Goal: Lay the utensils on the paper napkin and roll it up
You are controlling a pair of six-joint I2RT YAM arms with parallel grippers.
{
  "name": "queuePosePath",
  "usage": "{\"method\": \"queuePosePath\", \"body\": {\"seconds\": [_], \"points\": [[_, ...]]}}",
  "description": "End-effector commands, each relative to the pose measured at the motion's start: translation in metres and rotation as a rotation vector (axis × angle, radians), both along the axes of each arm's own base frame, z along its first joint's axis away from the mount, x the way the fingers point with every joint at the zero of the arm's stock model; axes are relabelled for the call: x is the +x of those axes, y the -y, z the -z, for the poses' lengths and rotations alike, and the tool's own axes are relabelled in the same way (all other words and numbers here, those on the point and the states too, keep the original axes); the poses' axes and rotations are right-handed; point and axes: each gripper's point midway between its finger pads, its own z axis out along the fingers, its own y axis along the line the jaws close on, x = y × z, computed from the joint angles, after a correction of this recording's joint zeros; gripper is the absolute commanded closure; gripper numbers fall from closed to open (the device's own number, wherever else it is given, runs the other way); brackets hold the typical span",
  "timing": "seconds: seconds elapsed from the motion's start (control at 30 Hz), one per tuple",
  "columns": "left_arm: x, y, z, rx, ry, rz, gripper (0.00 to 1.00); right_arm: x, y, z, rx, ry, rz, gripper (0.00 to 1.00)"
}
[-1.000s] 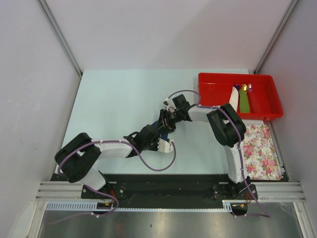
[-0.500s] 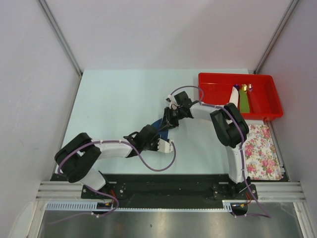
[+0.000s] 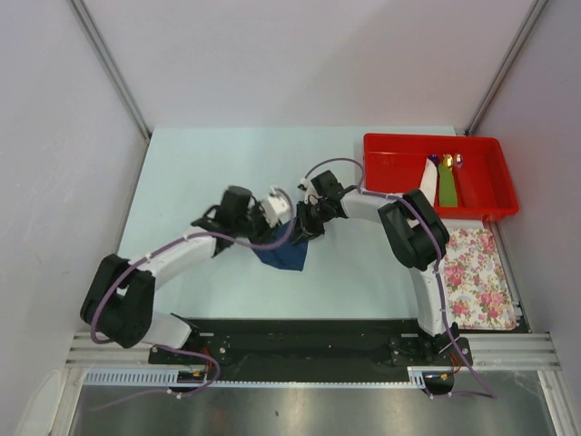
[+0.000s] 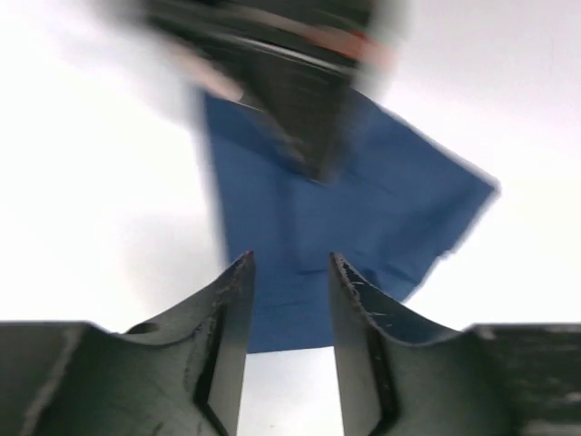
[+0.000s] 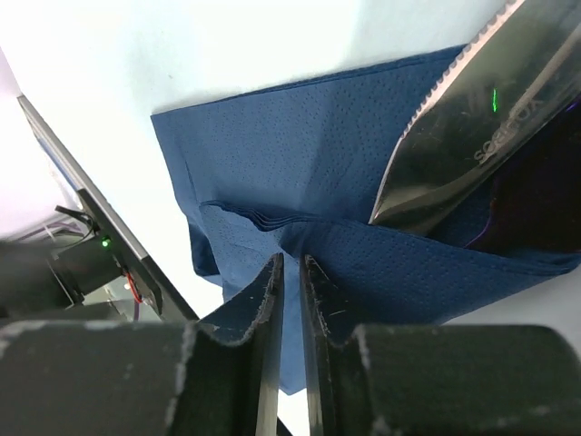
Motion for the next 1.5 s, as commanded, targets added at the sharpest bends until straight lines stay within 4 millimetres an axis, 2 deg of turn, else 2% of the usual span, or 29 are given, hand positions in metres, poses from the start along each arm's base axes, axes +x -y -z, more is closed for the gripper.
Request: {"method": "queuePosePath", "body": {"seconds": [0.0,0.17,0.3,0.33,0.4,0.43,0.47,0.7,0.97,1.1,1.23,1.33,1.37,1.4,1.47], "points": [[-0.003,0.001,-0.065,-0.396,-0.31,-0.172,0.56,0.01,0.004,0.011,-0.065,0.064,-0.002,0.83],[-0.005,0.012,-0.08,-0.531,-0.45,-0.212,0.55,0.007,0.004,0.013,-0.074,0.074,-0.018,0.83],[-0.008,0.021,-0.06,-0.572,-0.647,-0.318,0.57,0.005,0.001,0.013,-0.078,0.101,-0.049,0.84],[-0.011,0.022,-0.045,-0.566,-0.708,-0.351,0.57,0.003,0.0,0.013,-0.081,0.105,-0.058,0.84],[-0.009,0.027,-0.039,-0.607,-0.768,-0.398,0.59,0.002,-0.002,0.014,-0.077,0.121,-0.084,0.86],[-0.014,0.025,-0.026,-0.598,-0.815,-0.434,0.6,0.001,-0.001,0.016,-0.085,0.119,-0.094,0.86],[-0.008,0.028,-0.026,-0.628,-0.799,-0.427,0.61,0.0,-0.003,0.017,-0.085,0.125,-0.111,0.86],[-0.014,0.032,0.004,-0.652,-0.897,-0.489,0.68,0.001,0.003,0.025,-0.106,0.181,-0.195,0.86],[-0.007,0.047,0.014,-0.683,-0.957,-0.494,0.75,0.001,0.0,0.024,-0.08,0.21,-0.259,0.87],[-0.006,0.043,0.039,-0.645,-0.998,-0.584,0.8,0.003,-0.002,0.018,-0.067,0.226,-0.264,0.86],[-0.012,0.034,0.064,-0.59,-1.038,-0.675,0.89,0.015,-0.003,-0.003,-0.036,0.247,-0.23,0.79],[-0.016,0.029,0.075,-0.56,-1.06,-0.722,0.96,0.04,-0.003,-0.045,0.038,0.274,-0.124,0.66],[-0.017,0.028,0.08,-0.553,-1.065,-0.735,0.98,0.05,0.004,-0.057,0.07,0.283,-0.09,0.63],[-0.017,0.027,0.08,-0.555,-1.071,-0.743,0.99,0.059,0.005,-0.079,0.106,0.325,-0.06,0.63],[-0.019,0.027,0.085,-0.549,-1.087,-0.764,1.0,0.07,0.013,-0.096,0.134,0.335,-0.007,0.64]]}}
